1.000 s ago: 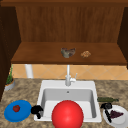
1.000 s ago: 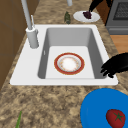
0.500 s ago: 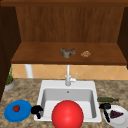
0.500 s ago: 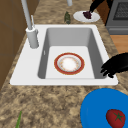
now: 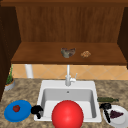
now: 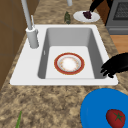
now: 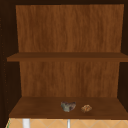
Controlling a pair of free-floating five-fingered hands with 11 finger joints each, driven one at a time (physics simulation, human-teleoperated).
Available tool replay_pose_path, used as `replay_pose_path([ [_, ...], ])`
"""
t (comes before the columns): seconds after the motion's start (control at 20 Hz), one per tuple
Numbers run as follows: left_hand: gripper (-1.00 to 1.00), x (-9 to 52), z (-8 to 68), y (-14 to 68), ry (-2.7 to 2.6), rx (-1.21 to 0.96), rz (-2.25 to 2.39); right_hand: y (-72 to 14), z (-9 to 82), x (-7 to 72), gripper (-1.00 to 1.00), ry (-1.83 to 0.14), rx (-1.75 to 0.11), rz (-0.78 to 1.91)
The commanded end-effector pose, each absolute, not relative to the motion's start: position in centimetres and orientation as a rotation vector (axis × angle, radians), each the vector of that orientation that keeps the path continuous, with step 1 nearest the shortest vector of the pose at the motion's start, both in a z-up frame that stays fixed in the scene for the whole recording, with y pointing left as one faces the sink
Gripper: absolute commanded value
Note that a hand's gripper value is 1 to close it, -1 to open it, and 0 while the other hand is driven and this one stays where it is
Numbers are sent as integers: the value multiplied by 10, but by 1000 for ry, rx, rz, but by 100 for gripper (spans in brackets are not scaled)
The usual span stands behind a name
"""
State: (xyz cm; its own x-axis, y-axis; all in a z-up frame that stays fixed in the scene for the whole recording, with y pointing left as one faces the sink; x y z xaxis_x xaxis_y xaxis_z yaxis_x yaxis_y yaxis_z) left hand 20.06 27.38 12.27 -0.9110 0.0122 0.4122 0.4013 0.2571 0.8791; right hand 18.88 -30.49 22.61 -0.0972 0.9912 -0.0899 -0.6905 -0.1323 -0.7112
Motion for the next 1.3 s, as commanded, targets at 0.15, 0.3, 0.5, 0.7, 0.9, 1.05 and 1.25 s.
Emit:
replay_pose_path([
  [0.15, -100, 203, 129, 280, -2218, -374, -1671, -305, 227, 189, 0, -599, -681, 1619],
  [0.3, -100, 205, 143, 289, -2185, -392, -1705, -305, 227, 189, 0, -605, -687, 1612],
  [0.5, -100, 203, 158, 306, -2144, -398, -1737, -305, 227, 189, 0, -609, -690, 1606],
  [0.7, -100, 203, 165, 335, -2166, -420, -1703, -305, 226, 189, 0, -612, -692, 1602],
  [0.9, -100, 202, 163, 366, -2157, -441, -1690, -305, 226, 189, 0, -613, -692, 1600],
  [1.05, -100, 205, 164, 390, -2161, -450, -1684, -305, 226, 189, 0, -613, -693, 1598],
  [1.25, -100, 210, 164, 420, -2168, -467, -1681, -305, 226, 189, 0, -614, -693, 1597],
])
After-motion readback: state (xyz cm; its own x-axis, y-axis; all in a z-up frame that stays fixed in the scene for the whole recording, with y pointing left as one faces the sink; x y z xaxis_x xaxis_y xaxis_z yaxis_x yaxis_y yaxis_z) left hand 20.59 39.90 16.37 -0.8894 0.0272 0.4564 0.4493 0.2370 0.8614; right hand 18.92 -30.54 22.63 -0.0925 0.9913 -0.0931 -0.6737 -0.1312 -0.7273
